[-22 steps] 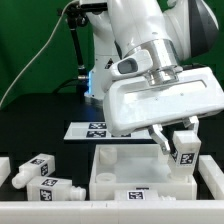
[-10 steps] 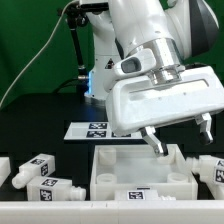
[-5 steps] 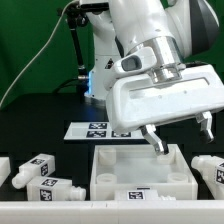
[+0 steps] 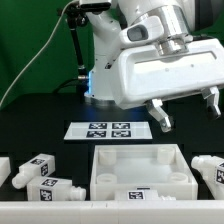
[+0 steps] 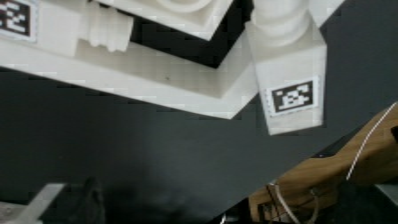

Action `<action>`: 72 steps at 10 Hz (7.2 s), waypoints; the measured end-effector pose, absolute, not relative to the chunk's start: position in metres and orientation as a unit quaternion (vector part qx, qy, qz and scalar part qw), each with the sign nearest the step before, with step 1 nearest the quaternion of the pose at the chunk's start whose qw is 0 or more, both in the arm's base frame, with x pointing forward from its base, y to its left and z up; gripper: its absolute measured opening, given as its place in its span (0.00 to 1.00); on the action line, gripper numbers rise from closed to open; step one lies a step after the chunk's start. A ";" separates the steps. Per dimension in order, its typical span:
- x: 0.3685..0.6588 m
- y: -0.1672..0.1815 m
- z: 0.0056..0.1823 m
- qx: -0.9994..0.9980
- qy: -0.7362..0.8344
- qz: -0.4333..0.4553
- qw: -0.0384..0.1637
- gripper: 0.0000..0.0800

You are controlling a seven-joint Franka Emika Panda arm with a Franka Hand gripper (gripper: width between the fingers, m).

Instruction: Assemble one leg

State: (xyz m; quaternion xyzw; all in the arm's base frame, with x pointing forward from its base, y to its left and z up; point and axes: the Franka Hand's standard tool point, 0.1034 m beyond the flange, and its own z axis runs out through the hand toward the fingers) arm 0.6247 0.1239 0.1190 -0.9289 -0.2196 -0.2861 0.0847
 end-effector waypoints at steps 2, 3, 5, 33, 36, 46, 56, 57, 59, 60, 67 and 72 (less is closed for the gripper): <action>0.619 0.134 0.120 -0.938 -0.220 -0.246 0.101 0.81; 0.618 0.137 0.123 -0.945 -0.215 -0.220 0.109 0.81; 0.628 0.143 0.146 -0.966 -0.183 -0.150 0.105 0.81; 0.615 0.210 0.117 -0.920 -0.317 0.229 -0.002 0.81; 0.624 0.196 0.118 -0.900 -0.337 0.276 -0.015 0.81; 0.618 0.189 0.094 -0.901 -0.346 0.261 -0.022 0.81; 0.636 0.181 0.074 -0.903 -0.360 0.235 -0.012 0.81; 0.638 0.184 0.068 -0.905 -0.361 0.224 -0.011 0.81; 0.636 0.189 0.057 -0.905 -0.364 0.221 -0.010 0.81; 0.635 0.191 0.053 -0.905 -0.366 0.218 -0.009 0.81; 0.637 0.187 0.047 -0.900 -0.381 0.213 -0.003 0.35; 0.627 0.143 0.076 -0.891 -0.398 0.220 -0.001 0.35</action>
Offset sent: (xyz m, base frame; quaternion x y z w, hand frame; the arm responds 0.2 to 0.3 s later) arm 0.0273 -0.0400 0.0075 -0.1015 -0.2279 0.0041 0.9684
